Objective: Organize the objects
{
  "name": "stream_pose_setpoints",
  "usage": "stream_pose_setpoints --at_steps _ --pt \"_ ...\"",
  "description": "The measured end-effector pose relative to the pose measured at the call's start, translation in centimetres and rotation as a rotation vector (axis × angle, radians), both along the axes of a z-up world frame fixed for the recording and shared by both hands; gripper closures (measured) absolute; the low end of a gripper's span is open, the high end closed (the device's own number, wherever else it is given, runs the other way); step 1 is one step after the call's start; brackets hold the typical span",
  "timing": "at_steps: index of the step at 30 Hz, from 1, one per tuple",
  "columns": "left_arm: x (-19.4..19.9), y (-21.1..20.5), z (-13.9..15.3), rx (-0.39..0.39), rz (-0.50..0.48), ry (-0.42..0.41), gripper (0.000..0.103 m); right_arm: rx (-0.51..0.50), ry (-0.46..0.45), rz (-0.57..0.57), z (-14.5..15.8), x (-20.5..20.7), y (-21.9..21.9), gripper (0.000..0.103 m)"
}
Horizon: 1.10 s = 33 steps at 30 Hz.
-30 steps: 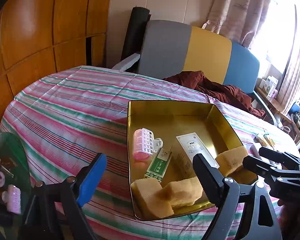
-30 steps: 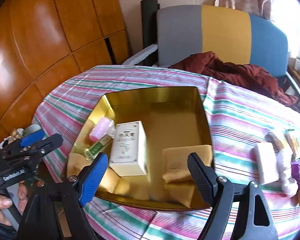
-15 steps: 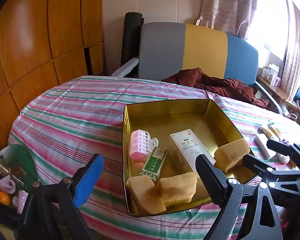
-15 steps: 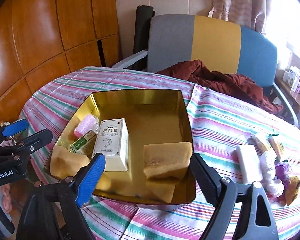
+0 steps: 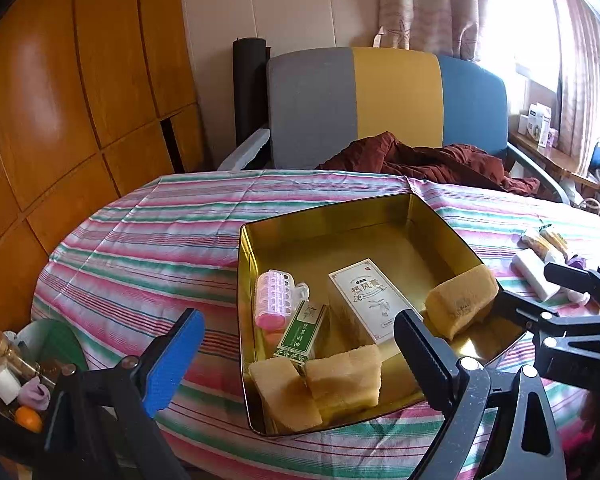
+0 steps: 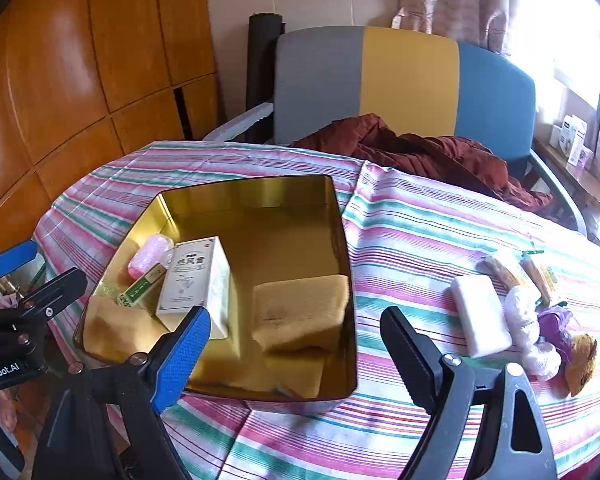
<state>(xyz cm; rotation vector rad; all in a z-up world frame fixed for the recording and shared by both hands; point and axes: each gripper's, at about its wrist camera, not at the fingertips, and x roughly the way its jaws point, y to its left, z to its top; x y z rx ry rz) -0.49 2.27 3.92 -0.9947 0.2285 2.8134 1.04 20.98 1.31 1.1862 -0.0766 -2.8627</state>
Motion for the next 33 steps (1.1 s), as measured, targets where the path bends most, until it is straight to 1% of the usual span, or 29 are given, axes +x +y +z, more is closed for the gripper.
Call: stream_pose_setpoints --at_steps 4,9,15,20,23,26,28,30,33 --pt "0.2 0.5 0.2 -0.026 -0.004 0.014 0.007 0.002 -0.001 -0.024 0.0 0.1 1.1 0.015" --pt "0.3 1.0 0.2 -0.043 -0.015 0.012 0.007 0.014 0.006 -0.061 0.4 0.2 2.8 0.015" --pt "0.4 1.7 0.1 -0.057 -0.029 0.006 0.007 0.049 0.025 -0.134 1.5 0.5 6.2 0.015" --pt "0.6 2.4 -0.1 -0.064 -0.046 -0.001 0.007 0.072 0.025 -0.226 2.5 0.6 11.0 0.015" --pt "0.7 2.9 -0.1 -0.072 -0.058 -0.003 0.007 0.115 0.032 -0.29 3.4 0.6 14.5 0.015" --pt "0.7 3.5 -0.1 -0.077 -0.071 -0.005 0.007 0.161 0.045 -0.383 3.9 0.8 18.2 0.015" --pt "0.7 4.0 -0.2 -0.083 -0.081 -0.006 0.007 0.197 0.053 -0.434 3.8 1.0 20.2 0.015" --pt "0.6 4.6 -0.2 -0.089 -0.095 -0.009 0.007 0.211 0.044 -0.456 3.4 1.0 21.8 0.015" --pt "0.5 5.7 0.0 -0.102 -0.122 -0.006 0.007 0.203 0.031 -0.502 2.3 1.4 24.1 0.015"
